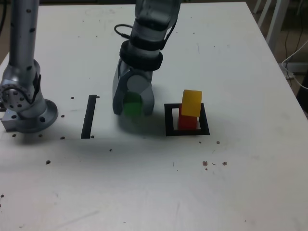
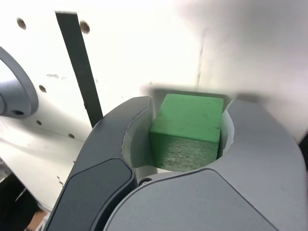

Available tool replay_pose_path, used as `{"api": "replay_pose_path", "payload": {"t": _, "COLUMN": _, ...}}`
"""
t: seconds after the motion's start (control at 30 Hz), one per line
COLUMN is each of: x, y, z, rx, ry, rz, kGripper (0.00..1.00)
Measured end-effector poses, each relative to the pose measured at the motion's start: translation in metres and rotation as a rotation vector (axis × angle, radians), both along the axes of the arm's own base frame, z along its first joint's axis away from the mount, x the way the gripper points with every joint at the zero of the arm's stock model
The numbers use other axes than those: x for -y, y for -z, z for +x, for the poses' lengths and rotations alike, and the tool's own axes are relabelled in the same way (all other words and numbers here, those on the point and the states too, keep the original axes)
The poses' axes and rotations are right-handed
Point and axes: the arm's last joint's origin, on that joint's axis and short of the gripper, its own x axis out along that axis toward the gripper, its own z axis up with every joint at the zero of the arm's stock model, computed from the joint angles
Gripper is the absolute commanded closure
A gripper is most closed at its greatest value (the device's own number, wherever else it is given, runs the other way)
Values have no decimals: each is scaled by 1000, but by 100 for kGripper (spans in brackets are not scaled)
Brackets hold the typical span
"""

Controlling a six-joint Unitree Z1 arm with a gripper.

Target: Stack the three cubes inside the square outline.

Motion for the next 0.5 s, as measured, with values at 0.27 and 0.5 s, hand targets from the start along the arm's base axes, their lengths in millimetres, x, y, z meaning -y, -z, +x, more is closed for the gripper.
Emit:
{"api": "replay_pose_path", "payload": {"t": 0.27, "x": -1, "y": -28, "z": 12, "rx": 24, "ry": 34, "rz": 66, "kGripper": 71}}
{"api": "replay_pose_path", "payload": {"t": 0.5, "x": 4, "y": -63, "z": 28, "rx": 57, "ry": 89, "rz": 105, "kGripper": 71}}
